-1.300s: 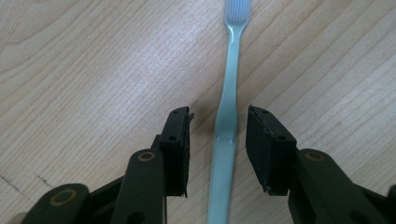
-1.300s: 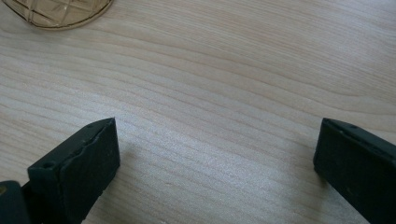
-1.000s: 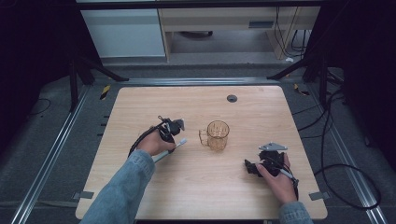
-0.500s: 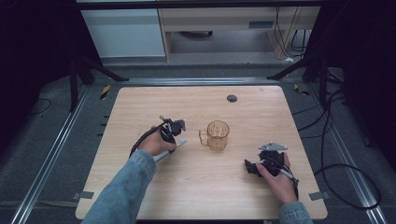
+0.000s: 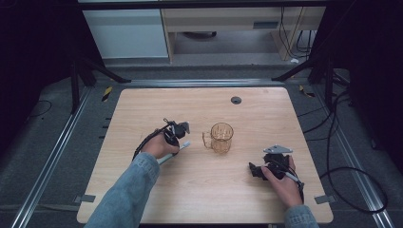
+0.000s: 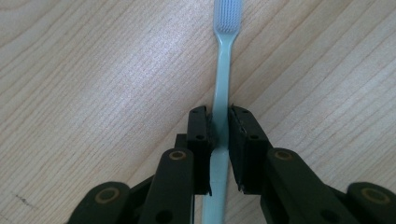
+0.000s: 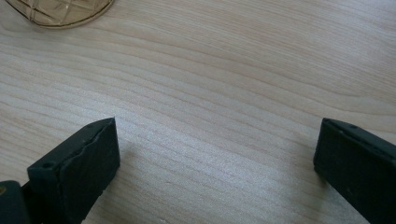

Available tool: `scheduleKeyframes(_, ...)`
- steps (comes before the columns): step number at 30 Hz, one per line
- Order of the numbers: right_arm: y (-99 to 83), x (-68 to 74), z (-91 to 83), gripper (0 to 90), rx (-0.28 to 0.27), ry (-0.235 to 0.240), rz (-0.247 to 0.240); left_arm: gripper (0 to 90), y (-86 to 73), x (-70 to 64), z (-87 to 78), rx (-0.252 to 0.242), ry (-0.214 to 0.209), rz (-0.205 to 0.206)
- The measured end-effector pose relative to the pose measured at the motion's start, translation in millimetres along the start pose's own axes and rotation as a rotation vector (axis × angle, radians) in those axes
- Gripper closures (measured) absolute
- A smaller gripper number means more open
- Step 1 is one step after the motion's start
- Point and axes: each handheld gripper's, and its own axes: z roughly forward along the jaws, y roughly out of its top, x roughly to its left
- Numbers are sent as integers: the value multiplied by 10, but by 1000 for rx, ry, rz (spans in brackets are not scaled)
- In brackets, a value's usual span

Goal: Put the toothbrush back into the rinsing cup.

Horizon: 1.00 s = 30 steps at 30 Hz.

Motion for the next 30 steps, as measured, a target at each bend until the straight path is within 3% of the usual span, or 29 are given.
scheduleKeyframes(7,0,1,0,7,0,0,1,789,-20,-23,-43,-23,22,6)
scheduleKeyframes(11,0,1,0,7,1,0,1,790,-63,-36,-199,-100,21,-7)
scheduleKeyframes(13,0,1,0,7,1,0,1,790,-70,-39,-222,-108,23,-9)
scheduleKeyframes(17,0,1,0,7,1,0,0,790,-133,-56,-366,-173,27,-16)
scheduleKeyframes(22,0,2,0,7,2,-1,1,790,-166,-76,-449,-199,40,-33)
scheduleKeyframes(30,0,4,0,6,2,-2,2,790,-196,-115,-608,-282,42,-50)
